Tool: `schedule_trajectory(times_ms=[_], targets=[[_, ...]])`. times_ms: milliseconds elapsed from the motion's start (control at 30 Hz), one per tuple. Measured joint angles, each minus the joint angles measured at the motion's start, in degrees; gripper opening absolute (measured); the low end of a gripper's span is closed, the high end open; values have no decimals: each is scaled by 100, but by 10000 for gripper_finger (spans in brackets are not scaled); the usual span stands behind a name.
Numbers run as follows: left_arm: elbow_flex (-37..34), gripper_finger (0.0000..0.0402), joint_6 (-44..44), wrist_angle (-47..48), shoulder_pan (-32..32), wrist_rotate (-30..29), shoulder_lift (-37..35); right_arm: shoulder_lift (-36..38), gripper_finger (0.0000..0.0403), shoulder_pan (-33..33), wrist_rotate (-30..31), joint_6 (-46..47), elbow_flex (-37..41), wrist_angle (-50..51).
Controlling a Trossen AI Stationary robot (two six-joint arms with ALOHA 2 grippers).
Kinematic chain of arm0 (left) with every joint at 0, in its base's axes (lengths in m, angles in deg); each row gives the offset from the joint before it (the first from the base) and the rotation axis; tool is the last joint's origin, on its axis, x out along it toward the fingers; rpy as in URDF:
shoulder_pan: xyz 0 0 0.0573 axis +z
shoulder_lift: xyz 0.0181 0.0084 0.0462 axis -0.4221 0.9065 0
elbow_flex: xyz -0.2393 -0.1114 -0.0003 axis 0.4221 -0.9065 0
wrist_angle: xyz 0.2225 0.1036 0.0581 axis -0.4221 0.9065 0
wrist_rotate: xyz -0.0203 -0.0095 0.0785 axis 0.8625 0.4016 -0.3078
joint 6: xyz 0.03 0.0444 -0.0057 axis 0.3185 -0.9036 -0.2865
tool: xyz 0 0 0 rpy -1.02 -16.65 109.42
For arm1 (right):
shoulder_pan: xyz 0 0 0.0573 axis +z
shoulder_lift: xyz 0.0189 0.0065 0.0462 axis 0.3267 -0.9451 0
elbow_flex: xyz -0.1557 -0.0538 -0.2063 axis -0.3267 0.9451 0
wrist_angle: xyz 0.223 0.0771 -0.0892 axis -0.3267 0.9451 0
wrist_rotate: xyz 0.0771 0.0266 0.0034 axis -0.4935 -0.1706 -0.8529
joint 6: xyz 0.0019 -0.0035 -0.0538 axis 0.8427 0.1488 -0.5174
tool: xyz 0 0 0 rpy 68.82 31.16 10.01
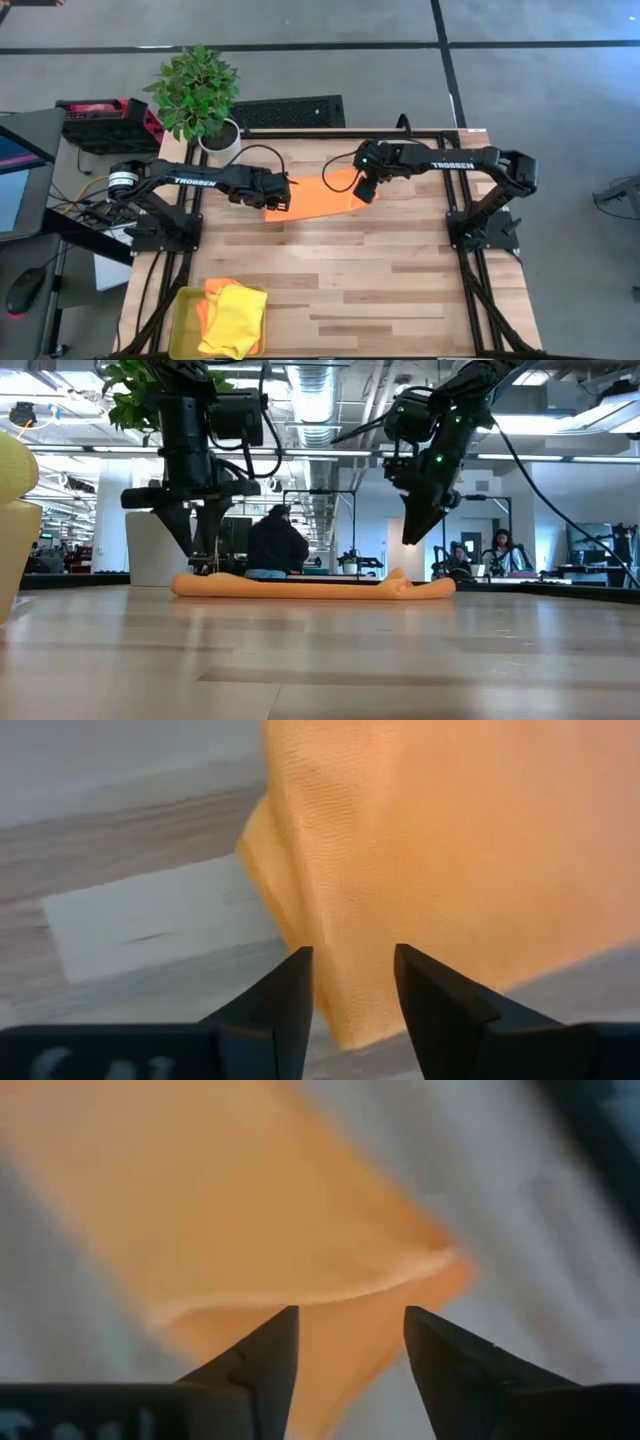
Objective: Fold microfiber towels
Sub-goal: Fold the orange microfiber towel
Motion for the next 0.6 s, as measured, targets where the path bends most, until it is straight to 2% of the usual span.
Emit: schedule_trajectory(times_ms=[133, 200, 300, 433, 600], targets=[[131, 135, -375, 106, -41, 65, -64, -3, 212, 96, -1034, -884, -2, 536], [239, 135, -480, 81, -72, 62, -75, -43, 212, 230, -1234, -1663, -2, 853], [363, 135, -580, 81, -76, 62, -98, -60, 210, 434, -1208, -2620, 106, 810], [482, 135, -607, 84, -76, 6, -98, -62, 204, 590, -1093, -3366, 413, 403], [594, 135, -823, 81, -82, -1, -98, -62, 196, 594, -208, -3515, 691, -45]])
